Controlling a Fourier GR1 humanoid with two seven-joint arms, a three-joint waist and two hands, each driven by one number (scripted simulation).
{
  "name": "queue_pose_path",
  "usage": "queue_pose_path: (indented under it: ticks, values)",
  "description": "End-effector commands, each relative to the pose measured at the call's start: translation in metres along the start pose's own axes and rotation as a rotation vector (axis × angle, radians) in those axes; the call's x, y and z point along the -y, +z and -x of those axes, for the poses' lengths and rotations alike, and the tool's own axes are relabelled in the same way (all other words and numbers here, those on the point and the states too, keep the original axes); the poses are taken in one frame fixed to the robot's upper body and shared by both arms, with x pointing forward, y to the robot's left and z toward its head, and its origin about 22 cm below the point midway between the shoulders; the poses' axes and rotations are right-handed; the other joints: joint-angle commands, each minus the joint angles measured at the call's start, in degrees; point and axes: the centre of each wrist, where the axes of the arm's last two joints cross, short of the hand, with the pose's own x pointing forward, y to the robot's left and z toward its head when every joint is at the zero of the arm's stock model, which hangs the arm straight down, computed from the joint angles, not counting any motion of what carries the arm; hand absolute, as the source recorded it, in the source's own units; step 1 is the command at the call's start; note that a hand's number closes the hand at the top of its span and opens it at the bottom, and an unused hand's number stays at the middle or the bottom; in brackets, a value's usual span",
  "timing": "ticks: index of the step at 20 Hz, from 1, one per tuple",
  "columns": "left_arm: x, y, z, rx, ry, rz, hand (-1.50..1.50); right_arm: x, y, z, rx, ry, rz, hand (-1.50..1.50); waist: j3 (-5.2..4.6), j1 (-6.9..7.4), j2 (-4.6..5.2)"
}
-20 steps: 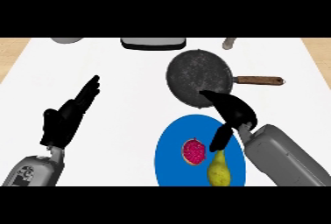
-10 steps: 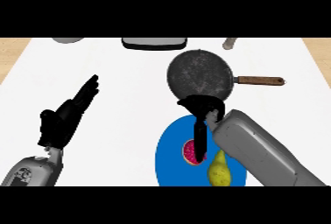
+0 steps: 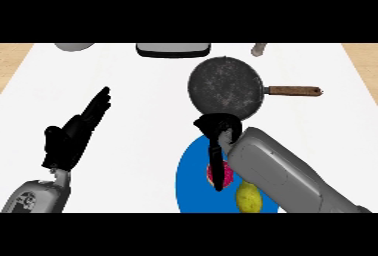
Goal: Pick the cupcake from the plate and place it in the pan
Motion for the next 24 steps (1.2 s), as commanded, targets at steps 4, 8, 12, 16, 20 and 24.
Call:
queue_pose_path:
  ticks: [4, 8, 12, 16, 20, 24]
  values:
    - [-0.003, 0.006, 0.01, -0.009, -0.008, -0.004, 0.0, -0.017, 0.0, -0.012, -0.19, 0.105, -0.019, -1.5, 0.02, -0.18, -0.05]
    - [-0.008, 0.003, 0.011, -0.003, 0.0, 0.002, 0.0, -0.028, 0.007, -0.011, -0.175, 0.124, -0.012, -1.5, 0.02, -0.53, -0.04]
    - [-0.005, 0.012, -0.007, -0.011, 0.014, 0.005, 0.0, -0.038, -0.015, 0.014, -0.222, 0.082, -0.022, -1.5, 0.07, 0.13, 0.01]
    - [0.002, -0.002, -0.007, -0.002, 0.001, -0.011, 0.0, -0.045, -0.021, 0.003, -0.207, 0.094, -0.017, -1.5, 0.06, -0.02, 0.15]
    - [-0.012, 0.017, -0.003, 0.013, -0.001, -0.004, 0.0, -0.063, -0.026, -0.008, -0.163, 0.085, -0.08, -1.5, 0.06, 0.17, 0.11]
    - [0.009, 0.012, 0.004, 0.01, 0.004, 0.008, 0.0, -0.068, -0.038, 0.008, -0.104, 0.183, -0.125, 1.5, 0.07, 0.31, 0.22]
